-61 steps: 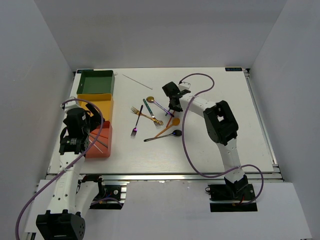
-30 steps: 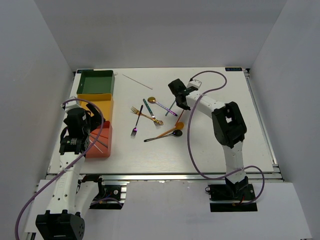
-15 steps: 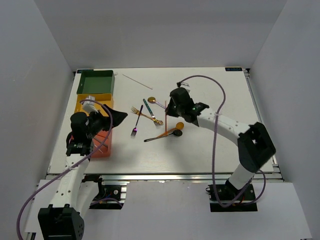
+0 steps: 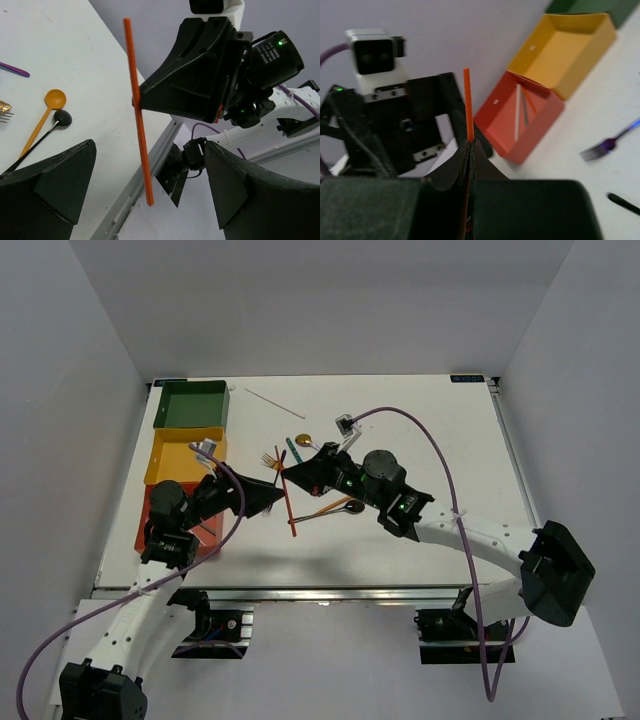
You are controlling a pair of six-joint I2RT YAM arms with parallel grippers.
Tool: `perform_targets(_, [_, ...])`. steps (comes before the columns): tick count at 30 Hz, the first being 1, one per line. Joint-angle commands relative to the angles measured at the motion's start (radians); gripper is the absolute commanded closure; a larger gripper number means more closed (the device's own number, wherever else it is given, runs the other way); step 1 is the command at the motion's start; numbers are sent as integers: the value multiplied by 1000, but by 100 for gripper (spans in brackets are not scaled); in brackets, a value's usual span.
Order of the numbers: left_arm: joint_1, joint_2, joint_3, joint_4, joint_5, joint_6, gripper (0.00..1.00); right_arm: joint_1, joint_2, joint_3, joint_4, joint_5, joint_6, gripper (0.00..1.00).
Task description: Sort the eating utensils into containers
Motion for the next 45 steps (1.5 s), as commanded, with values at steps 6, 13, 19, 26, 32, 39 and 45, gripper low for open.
perform_targets(6, [-58,13,9,17,-5,16,15,59,-8,45,192,40,23,100])
perform_targets(13, [-82,30,18,70,1,-4,72,78,24,72,214,58,35,100])
perform_targets(19, [-86,27,53,-3,-43,14,100,78,27,85,171,89,18,100])
perform_targets(26, [-79,154,298,-673,-670,203,100,6,-95,30,-134,406,42,42])
perform_targets(32, [182,355,343,-924,-875,230,100,-143,-281,-131,-224,410,109,40])
perform_targets(39, [520,392,362,-1000,-920,286,100,-180,-379,-165,-318,437,40,40])
perform_targets(45, [536,411,348,-1000,-878,323,100,-185,-379,-184,-309,425,21,40])
